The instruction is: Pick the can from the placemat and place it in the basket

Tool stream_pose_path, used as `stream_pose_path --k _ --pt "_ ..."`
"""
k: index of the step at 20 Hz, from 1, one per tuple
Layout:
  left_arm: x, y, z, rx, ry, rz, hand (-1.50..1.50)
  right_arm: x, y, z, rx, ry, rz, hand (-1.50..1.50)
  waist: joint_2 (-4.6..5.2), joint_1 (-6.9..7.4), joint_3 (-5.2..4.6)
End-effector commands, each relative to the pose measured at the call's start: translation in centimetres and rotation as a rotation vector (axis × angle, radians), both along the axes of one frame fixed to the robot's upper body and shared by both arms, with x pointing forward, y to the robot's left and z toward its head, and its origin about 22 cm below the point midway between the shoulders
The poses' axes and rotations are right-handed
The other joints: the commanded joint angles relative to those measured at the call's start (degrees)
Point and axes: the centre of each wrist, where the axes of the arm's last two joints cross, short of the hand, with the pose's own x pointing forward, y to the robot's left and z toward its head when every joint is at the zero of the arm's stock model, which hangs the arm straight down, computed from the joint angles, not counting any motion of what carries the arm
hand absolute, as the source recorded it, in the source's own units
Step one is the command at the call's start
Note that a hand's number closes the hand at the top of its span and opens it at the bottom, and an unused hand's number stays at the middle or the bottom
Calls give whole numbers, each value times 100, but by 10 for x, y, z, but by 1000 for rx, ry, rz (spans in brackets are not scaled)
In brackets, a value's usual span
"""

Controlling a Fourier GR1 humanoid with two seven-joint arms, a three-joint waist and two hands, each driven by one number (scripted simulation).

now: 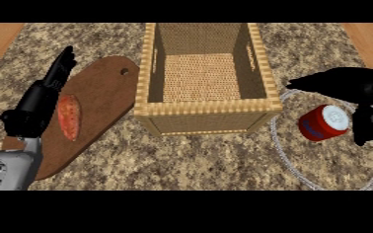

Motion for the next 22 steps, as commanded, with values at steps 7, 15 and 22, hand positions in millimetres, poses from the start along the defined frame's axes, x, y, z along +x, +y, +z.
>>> stream_pose_path --k 7,15,22 --pt "-1 -12 -2 -9 1 4 0 -1 -12 -29 37 -41 15 -150 -10 -22 -2" --pt "-6 -1 -10 5 3 2 0 -23 -11 -58 66 -22 20 -150 -19 -59 -3" --pt "5 -6 -1 1 -1 -10 0 -3 -34 -65 48 -11 5 -150 -3 -17 -2"
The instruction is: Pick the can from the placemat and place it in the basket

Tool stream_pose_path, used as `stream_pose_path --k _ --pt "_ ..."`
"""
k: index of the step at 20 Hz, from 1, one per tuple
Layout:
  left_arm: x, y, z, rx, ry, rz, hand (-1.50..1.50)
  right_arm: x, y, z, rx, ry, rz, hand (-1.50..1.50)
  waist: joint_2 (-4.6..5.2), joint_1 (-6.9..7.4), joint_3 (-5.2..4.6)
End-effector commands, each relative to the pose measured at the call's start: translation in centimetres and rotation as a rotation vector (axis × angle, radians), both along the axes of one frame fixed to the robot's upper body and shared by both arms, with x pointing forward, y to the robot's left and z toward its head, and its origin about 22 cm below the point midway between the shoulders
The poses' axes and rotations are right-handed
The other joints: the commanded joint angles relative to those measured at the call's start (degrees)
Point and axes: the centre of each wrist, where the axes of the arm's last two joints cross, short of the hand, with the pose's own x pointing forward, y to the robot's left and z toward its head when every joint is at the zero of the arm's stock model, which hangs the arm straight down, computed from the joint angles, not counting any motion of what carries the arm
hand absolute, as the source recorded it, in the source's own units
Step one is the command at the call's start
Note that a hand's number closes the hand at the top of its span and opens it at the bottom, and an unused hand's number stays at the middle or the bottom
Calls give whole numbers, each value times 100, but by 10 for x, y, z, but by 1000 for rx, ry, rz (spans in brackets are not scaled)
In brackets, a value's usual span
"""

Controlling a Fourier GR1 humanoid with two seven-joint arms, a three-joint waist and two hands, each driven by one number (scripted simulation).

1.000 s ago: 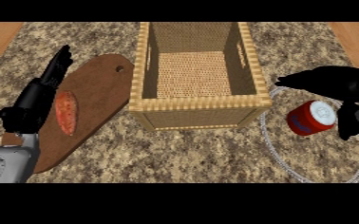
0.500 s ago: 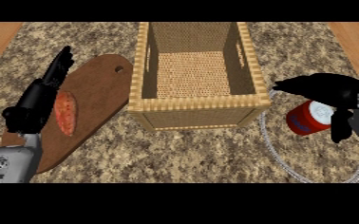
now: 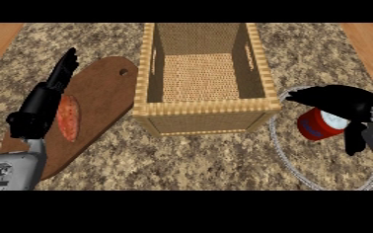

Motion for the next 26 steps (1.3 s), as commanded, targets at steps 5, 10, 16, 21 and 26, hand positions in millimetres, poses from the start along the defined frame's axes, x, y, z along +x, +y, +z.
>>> stream_pose_path --k 5,10,16,21,26 --pt "-3 7 11 -6 -5 -2 0 3 -4 -24 -17 32 -16 -150 0 18 0" --pt "2 -13 -5 -5 11 -1 0 11 16 -22 -10 26 -19 -150 -3 -1 -1" --pt "5 3 3 -6 8 12 0 16 -16 -22 26 73 -65 150 6 11 -1" --pt "-5 14 -8 -3 12 3 0 9 17 -57 23 12 21 150 3 26 0" --pt "-6 -4 7 4 -3 -3 0 9 4 -71 29 -45 55 150 8 59 6"
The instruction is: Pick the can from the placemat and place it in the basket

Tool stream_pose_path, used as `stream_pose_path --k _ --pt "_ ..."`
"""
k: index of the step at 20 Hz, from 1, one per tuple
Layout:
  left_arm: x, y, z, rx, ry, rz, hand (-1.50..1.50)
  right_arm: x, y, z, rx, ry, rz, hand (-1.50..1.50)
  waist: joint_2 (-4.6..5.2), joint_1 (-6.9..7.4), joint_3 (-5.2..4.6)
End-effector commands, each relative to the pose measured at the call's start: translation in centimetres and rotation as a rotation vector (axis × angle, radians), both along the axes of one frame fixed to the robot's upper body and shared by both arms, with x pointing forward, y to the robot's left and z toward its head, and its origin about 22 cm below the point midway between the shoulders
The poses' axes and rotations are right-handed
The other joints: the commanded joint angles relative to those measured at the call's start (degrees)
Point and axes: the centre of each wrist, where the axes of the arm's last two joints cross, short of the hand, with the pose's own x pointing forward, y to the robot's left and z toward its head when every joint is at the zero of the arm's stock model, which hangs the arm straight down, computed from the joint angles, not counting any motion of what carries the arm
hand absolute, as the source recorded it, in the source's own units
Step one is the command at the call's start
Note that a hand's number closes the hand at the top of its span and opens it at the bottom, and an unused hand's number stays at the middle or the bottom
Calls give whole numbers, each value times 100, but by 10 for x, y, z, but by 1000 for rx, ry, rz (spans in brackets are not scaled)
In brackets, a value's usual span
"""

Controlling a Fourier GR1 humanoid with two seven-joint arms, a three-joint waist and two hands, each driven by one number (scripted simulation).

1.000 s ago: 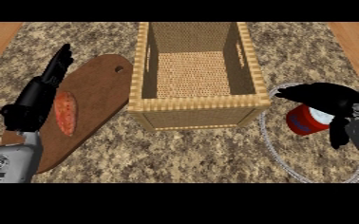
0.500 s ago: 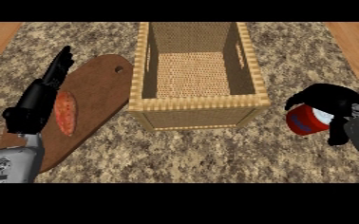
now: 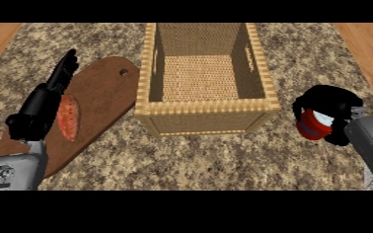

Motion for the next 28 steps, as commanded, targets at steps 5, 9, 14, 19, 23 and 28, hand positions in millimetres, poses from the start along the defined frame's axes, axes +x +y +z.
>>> stream_pose_path --k 5,9,14,19,23,28 --pt "8 -3 11 -6 -22 -7 0 8 -57 -7 36 -216 -375 150 137 71 131" --pt "4 -14 7 -1 -14 -12 0 15 -63 -12 48 -367 -455 150 140 149 132" --pt "10 -2 13 -12 13 -16 0 31 -73 25 192 -583 -519 150 109 82 125" --pt "3 4 2 8 0 10 0 52 -61 78 635 -767 -527 150 53 -4 121" --pt "6 8 3 9 10 7 0 70 -37 119 975 -709 -443 150 38 -24 112" --pt "-1 -8 -12 6 6 29 0 70 -4 202 1038 -718 -327 150 4 -104 101"
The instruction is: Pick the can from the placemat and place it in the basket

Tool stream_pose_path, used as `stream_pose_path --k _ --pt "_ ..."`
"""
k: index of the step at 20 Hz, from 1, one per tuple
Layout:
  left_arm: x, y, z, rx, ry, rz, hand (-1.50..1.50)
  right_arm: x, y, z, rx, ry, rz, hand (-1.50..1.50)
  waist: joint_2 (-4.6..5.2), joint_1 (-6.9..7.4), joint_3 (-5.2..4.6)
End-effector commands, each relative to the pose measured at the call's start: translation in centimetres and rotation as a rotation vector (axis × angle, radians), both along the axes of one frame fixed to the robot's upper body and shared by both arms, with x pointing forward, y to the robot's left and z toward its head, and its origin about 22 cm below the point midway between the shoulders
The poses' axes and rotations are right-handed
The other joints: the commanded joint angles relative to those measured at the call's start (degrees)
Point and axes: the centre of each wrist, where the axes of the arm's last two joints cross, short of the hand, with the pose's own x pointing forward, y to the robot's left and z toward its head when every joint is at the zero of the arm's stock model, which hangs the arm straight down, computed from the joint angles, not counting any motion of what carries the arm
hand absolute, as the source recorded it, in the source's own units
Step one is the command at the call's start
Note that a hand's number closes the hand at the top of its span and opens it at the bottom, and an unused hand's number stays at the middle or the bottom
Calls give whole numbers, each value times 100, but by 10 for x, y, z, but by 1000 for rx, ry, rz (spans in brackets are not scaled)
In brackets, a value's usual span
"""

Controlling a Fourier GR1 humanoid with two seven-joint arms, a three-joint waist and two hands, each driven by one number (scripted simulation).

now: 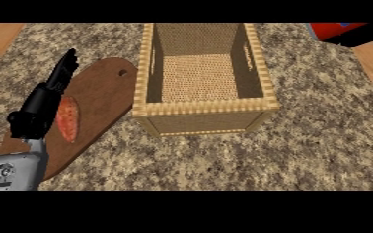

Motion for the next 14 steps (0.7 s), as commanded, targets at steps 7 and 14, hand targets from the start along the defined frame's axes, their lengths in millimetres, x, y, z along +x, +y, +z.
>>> stream_pose_path --k 7,14 --pt "-9 -3 -5 9 3 -6 0 -12 75 140 74 8 234 150 -17 27 -5" --pt "-2 -4 5 -6 -5 -4 0 -29 180 164 54 100 285 150 -6 2 -4"
